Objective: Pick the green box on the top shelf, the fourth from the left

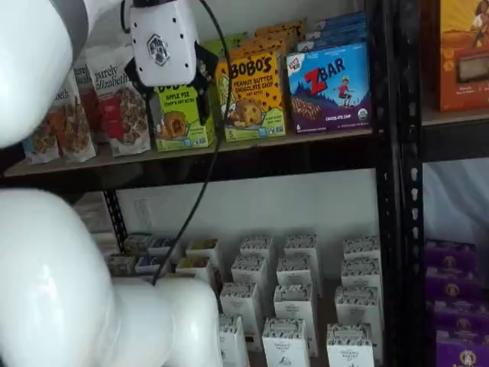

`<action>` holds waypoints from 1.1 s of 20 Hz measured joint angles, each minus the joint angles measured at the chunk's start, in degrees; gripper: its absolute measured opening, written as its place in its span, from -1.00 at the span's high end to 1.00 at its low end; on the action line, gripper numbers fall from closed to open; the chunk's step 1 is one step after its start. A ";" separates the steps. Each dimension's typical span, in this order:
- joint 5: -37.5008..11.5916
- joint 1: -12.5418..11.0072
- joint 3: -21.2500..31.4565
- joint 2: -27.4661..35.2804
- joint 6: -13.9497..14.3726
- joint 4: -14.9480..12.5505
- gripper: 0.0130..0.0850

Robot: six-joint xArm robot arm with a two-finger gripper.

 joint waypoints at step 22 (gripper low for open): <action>-13.35 14.90 -2.84 7.59 12.79 -5.65 -1.00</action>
